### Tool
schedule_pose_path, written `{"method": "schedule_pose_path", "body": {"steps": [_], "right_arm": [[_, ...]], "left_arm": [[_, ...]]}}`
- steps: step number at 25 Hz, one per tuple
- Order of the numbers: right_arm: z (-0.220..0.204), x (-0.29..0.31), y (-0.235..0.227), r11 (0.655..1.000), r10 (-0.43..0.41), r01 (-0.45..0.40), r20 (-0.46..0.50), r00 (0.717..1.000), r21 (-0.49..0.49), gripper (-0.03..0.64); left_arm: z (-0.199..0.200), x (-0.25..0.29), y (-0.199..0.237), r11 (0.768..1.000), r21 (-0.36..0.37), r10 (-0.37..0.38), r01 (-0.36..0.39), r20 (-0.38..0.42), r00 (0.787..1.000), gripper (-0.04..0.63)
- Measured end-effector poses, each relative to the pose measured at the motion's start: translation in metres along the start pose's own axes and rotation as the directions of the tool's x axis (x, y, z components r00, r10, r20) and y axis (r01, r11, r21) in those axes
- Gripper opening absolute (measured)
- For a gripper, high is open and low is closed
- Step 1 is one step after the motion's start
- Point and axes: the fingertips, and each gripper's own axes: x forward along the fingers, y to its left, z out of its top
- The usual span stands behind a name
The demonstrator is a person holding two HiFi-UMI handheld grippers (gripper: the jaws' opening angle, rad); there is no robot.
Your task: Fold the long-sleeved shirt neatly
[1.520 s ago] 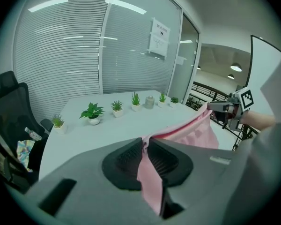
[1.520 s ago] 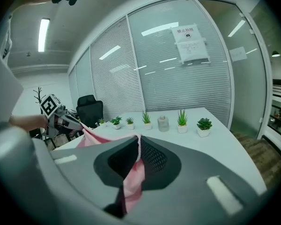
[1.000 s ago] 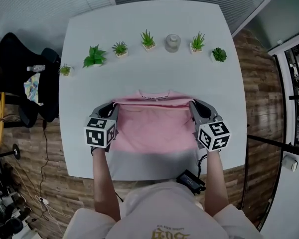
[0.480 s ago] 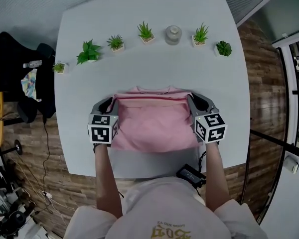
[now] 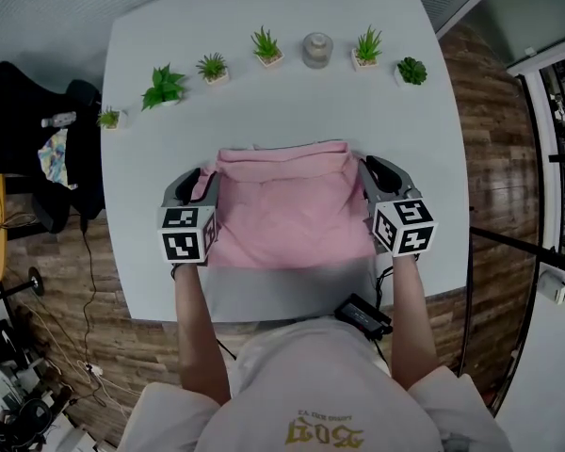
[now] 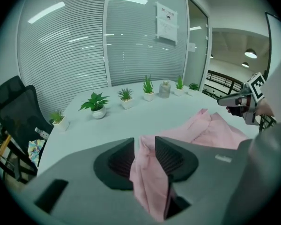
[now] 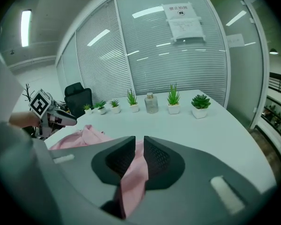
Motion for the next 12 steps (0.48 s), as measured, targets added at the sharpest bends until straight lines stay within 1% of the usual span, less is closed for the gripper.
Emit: {"method": "schedule_pose_path", "body": {"steps": [4,8,12], "right_arm": [[0.007,-0.025,0.005,1.000,-0.021,0.021,0.051,0.998,0.007,0.060],[0.013,-0.051,0.016,0.999,-0.038,0.037,0.103,0.994,0.014,0.043],[0.020,-0.081,0.036,0.999,-0.035,0.030,0.161,0.986,0.033,0.029]], "left_arm": [[0.011,-0.019,-0.013,1.000,0.000,-0.017,0.017,0.071,0.997,0.132],[0.014,-0.044,-0.028,0.999,0.006,-0.034,0.034,0.125,0.992,0.083],[0.015,-0.077,-0.044,0.998,0.020,-0.058,0.055,0.181,0.982,0.055]]}}
